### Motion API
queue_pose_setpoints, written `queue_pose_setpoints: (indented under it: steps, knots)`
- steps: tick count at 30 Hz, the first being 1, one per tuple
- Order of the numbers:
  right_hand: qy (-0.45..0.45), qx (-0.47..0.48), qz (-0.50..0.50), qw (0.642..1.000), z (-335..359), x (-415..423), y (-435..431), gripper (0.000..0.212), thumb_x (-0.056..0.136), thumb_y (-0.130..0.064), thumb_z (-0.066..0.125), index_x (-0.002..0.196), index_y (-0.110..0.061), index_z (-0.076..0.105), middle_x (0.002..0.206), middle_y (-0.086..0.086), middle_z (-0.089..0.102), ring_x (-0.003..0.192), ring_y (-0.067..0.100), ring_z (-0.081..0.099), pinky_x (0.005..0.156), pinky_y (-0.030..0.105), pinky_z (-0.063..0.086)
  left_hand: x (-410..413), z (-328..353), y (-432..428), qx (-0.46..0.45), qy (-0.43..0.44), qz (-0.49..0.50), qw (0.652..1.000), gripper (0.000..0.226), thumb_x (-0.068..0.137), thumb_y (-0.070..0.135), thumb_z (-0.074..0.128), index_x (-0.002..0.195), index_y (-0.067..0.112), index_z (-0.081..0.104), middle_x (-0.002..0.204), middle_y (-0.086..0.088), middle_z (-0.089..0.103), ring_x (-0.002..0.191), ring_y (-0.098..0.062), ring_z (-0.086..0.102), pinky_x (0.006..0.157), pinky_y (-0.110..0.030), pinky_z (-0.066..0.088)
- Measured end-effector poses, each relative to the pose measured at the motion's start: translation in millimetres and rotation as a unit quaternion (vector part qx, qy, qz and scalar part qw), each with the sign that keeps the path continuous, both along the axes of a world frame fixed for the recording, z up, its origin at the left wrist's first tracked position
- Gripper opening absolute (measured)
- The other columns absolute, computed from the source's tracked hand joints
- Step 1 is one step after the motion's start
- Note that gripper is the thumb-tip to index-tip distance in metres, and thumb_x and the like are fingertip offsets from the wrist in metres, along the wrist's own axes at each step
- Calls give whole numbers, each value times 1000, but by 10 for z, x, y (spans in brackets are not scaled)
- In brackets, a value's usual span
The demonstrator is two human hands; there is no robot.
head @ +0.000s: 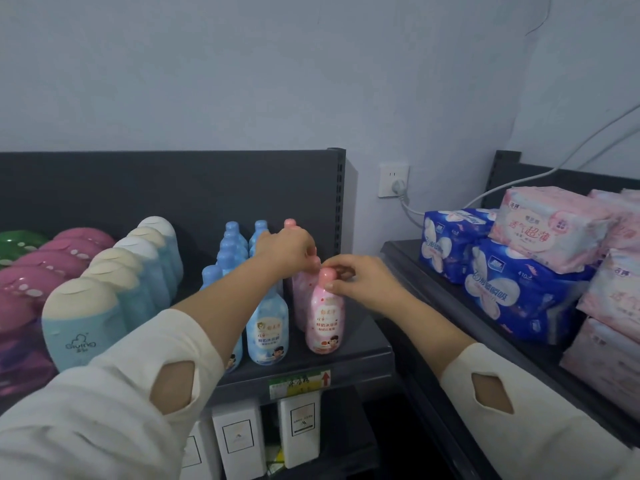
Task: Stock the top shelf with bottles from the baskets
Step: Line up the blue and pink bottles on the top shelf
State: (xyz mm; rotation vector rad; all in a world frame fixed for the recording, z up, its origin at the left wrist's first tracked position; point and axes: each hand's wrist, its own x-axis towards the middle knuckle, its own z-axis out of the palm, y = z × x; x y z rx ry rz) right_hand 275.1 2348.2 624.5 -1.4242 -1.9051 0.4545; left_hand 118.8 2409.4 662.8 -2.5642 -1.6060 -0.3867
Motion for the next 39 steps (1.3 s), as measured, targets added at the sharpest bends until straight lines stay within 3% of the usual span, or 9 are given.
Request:
queue_pose_setpoints:
  steps: [5, 8, 10, 14, 18, 23, 30, 36, 39]
  knots:
    - [-17, 8, 11, 1000, -11, -115, -35, 37, 84, -12, 69, 121, -16, 63, 109, 0, 67, 92, 6, 60, 71, 2, 44, -105, 111, 23, -32, -36, -13, 999, 22, 91, 41, 52, 106, 31, 65, 97, 9, 60, 95, -12, 49, 87, -36, 32]
    - [-49, 7, 18, 999, 18, -184, -41, 34, 84, -14, 68, 118, -17, 63, 109, 2, 67, 99, 15, 63, 87, 25, 52, -200, 127, -5, -9, -59, 1, 998, 21, 95, 30, 45, 90, 23, 64, 76, 12, 50, 86, -15, 48, 80, -36, 35]
    - [-79, 4, 14, 997, 56, -198, -33, 34, 83, -17, 67, 116, -19, 62, 105, 1, 66, 96, 17, 63, 88, 34, 54, -284, 119, -20, -9, -63, 18, 998, 22, 93, 21, 43, 78, 22, 58, 74, 9, 52, 83, -18, 48, 79, -37, 37]
    - [-109, -15, 17, 994, 135, -219, -50, 29, 83, -19, 64, 113, -20, 59, 98, -3, 61, 90, 15, 61, 83, 34, 55, -426, 79, -3, -3, -57, 27, 998, 21, 90, 19, 45, 84, 16, 65, 86, -1, 61, 80, -19, 51, 69, -33, 38]
    - [-107, -17, 11, 994, 138, -261, -76, 31, 84, -26, 65, 113, -19, 58, 101, -4, 62, 91, 15, 61, 81, 35, 55, -456, 44, -33, -12, -43, 19, 999, 20, 90, 24, 47, 91, 21, 67, 83, 3, 58, 82, -20, 57, 73, -35, 42]
    - [-162, 18, -5, 987, 152, -283, -37, 18, 82, -23, 63, 97, -14, 65, 89, 5, 67, 81, 22, 63, 76, 45, 54, -446, 46, -105, -24, -32, 10, 999, 20, 93, 29, 46, 98, 27, 65, 96, 7, 65, 94, -17, 58, 84, -36, 42]
    - [-186, -1, 5, 982, 193, -248, -14, 26, 83, -37, 62, 104, -22, 63, 94, -1, 66, 86, 18, 62, 79, 44, 55, -423, 11, -193, -63, -34, -7, 997, 23, 94, 30, 48, 101, 19, 66, 99, 3, 65, 95, -16, 56, 80, -36, 45]
    - [-162, 23, 2, 987, 299, -176, 45, 34, 86, -49, 58, 111, -26, 62, 95, -10, 62, 93, 12, 60, 86, 41, 52, -483, 25, -214, -59, -58, -3, 997, 14, 93, 31, 50, 85, 26, 59, 80, 9, 53, 83, -16, 53, 76, -32, 43]
    - [-166, 50, 0, 985, 363, -184, 95, 29, 89, -49, 53, 108, -30, 63, 102, -8, 66, 95, 13, 61, 86, 42, 53, -552, 84, -283, -44, -78, -8, 996, 15, 93, 28, 51, 89, 21, 65, 88, 4, 61, 88, -18, 56, 82, -37, 47]
